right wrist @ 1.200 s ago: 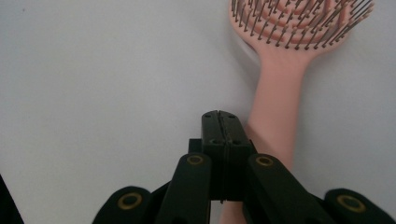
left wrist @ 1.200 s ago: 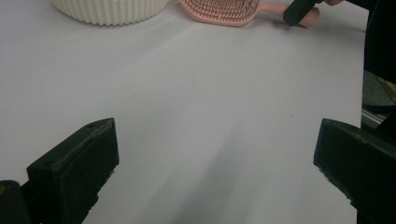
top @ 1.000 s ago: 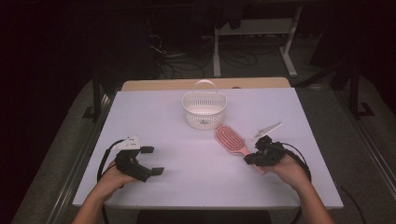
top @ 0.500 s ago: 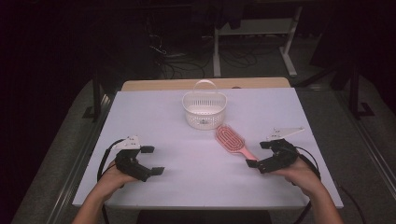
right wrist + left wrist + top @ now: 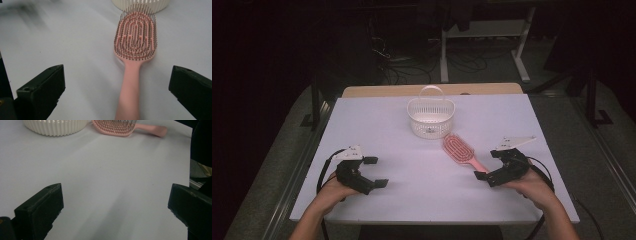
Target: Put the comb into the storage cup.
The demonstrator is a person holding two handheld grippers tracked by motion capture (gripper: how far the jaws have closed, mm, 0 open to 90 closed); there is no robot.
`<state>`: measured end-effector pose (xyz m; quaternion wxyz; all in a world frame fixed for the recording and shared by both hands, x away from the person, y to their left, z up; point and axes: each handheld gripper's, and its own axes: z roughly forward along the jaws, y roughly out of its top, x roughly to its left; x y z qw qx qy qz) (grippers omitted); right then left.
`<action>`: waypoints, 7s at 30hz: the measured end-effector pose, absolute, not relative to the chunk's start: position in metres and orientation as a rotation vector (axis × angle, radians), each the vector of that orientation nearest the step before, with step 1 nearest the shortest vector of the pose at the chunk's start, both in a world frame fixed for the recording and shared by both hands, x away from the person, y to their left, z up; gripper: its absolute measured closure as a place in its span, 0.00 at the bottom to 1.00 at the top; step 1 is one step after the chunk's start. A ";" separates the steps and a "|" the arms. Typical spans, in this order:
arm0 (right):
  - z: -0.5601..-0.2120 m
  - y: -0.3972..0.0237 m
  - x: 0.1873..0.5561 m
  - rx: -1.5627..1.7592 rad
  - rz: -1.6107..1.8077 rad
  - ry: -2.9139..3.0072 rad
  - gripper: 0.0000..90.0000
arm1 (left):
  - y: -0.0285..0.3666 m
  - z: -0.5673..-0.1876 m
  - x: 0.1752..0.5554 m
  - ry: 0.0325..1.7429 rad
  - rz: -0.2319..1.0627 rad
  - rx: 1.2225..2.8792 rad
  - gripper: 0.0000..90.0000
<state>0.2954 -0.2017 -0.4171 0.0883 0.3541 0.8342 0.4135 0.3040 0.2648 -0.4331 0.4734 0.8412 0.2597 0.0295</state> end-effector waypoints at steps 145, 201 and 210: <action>-0.432 -0.149 0.363 1.256 0.487 2.787 0.36 | 0.265 -0.432 0.307 0.639 0.077 2.048 0.01; -0.434 -0.128 0.375 1.254 0.237 2.813 0.76 | 0.265 -0.432 0.307 0.644 0.079 2.051 0.01; -0.434 -0.129 0.374 1.262 0.251 2.810 0.76 | 0.266 -0.432 0.307 0.645 0.078 2.050 0.01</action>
